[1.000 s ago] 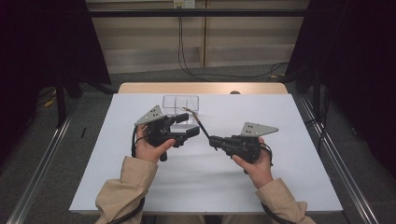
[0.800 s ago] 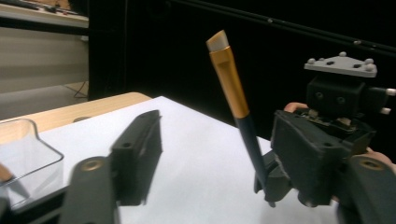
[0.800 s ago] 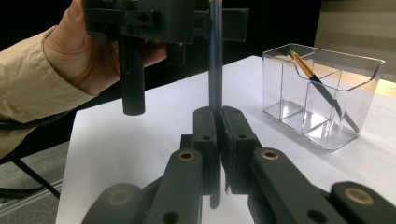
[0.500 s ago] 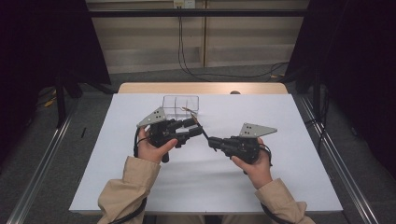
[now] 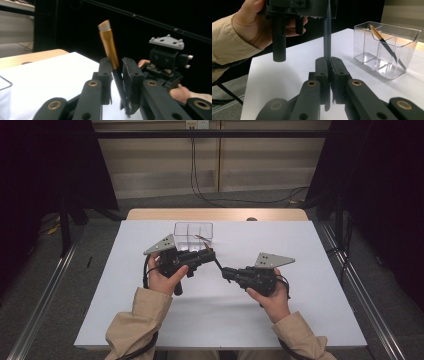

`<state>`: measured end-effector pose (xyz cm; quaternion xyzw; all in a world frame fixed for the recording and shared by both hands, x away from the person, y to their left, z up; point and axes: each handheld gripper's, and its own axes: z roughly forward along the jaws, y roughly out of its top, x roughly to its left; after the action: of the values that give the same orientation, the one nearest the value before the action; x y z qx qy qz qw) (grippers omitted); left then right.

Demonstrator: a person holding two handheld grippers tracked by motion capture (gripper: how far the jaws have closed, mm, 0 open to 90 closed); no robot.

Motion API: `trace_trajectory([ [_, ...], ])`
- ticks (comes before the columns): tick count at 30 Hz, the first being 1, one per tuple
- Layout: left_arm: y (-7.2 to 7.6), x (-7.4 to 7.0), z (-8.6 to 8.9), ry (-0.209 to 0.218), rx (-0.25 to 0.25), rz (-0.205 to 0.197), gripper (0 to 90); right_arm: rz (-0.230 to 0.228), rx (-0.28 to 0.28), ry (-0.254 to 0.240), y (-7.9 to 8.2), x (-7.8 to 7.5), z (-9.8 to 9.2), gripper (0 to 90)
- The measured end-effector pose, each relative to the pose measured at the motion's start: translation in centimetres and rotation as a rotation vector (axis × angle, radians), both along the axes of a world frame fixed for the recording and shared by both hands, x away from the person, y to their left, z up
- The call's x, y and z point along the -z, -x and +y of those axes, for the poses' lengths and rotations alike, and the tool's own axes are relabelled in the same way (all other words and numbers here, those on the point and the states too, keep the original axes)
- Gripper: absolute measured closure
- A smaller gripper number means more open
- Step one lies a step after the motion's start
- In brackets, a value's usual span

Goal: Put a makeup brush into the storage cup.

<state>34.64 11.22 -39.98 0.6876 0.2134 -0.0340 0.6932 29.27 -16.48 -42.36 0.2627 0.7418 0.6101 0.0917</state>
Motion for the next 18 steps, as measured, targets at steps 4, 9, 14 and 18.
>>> trace_trajectory([
  [4, 0.08, -0.14, -0.14, -0.006, 0.01, 0.009, 81.0, -0.001, -0.006, 0.01, 0.05, 0.13, 0.28, 85.1],
  [9, 0.13, -0.22, -0.31, -0.002, 0.025, 0.019, 82.4, 0.007, -0.008, 0.006, 0.03, 0.25, 0.42, 85.1],
  [14, 0.21, -0.19, -0.51, -0.012, 0.022, 0.011, 83.3, 0.026, -0.008, -0.006, -0.02, 0.59, 0.66, 85.1],
  [18, 0.24, -0.16, -0.58, -0.005, 0.022, 0.011, 83.5, 0.03, -0.006, -0.011, -0.04, 0.62, 0.76, 85.0],
])
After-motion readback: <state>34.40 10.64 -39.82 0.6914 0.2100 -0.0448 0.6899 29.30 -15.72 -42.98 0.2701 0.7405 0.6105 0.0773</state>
